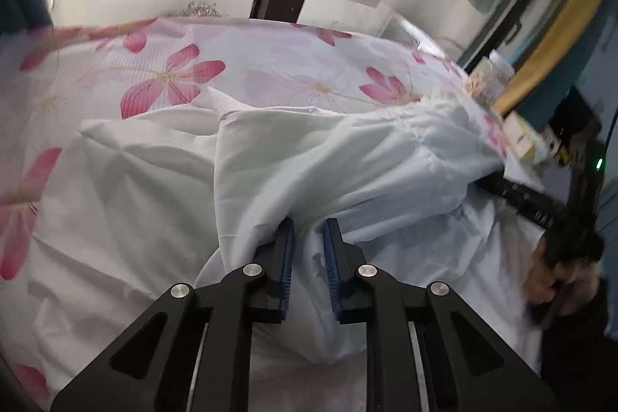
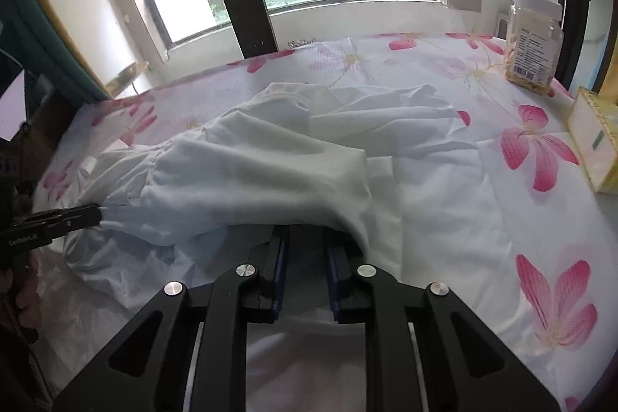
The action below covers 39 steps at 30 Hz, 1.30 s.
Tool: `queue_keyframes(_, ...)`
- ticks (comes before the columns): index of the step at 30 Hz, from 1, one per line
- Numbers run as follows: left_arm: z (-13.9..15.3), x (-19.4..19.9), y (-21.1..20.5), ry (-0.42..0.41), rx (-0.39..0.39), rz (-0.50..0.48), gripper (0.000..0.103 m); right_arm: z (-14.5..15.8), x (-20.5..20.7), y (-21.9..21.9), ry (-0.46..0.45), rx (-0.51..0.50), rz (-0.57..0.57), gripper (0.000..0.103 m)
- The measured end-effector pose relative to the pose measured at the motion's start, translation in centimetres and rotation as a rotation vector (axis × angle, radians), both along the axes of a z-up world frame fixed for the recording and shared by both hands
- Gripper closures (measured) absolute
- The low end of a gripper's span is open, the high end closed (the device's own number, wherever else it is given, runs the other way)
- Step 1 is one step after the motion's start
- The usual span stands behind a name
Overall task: Fold large clothes
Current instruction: 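Open both grippers to release the folded jacket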
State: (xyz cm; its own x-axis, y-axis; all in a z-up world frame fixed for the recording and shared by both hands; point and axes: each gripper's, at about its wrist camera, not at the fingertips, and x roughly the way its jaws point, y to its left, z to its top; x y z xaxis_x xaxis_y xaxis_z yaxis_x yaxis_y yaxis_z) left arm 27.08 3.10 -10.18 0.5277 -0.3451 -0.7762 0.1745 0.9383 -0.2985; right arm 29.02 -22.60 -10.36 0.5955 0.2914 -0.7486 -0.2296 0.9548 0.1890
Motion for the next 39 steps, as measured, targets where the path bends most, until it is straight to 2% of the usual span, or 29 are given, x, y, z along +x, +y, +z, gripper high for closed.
queue_keyframes(4,0.4,0.1,-0.2,0.013,-0.015,0.007,0.083,0.4,-0.5,0.2,0.023,-0.030,-0.012,0.086)
queue_keyframes(6,1.5,-0.6,-0.7,-0.027,0.003,-0.009,0.081,0.6,-1.1,0.2,0.029,-0.041,-0.012,0.082)
queue_keyframes(7,1.9,-0.9,-0.9,-0.040,0.011,-0.018,0.073,0.8,-1.5,0.2,0.026,-0.037,-0.012,0.077)
queue_keyframes(9,2.2,-1.1,-1.1,-0.054,0.019,-0.028,0.066,0.9,-1.9,0.2,0.024,-0.034,-0.015,0.070)
queue_keyframes(12,2.0,-1.4,-1.0,-0.049,0.015,-0.013,0.066,1.3,-2.6,0.4,0.016,-0.034,-0.021,0.064)
queue_keyframes(15,2.7,-2.0,-1.1,-0.075,0.016,-0.002,0.065,1.9,-3.1,0.5,0.003,-0.048,-0.031,0.053)
queue_keyframes(23,4.7,-3.5,-1.1,-0.128,0.050,0.045,0.055,4.0,-4.5,0.4,-0.041,-0.064,-0.037,0.033)
queue_keyframes(30,6.3,-5.4,-0.7,-0.158,0.035,0.081,0.051,5.7,-6.5,0.7,-0.079,-0.072,-0.021,0.029)
queue_keyframes(39,9.1,-10.3,-0.2,-0.219,-0.013,0.114,0.047,7.4,-9.9,0.0,-0.132,-0.068,-0.016,0.028)
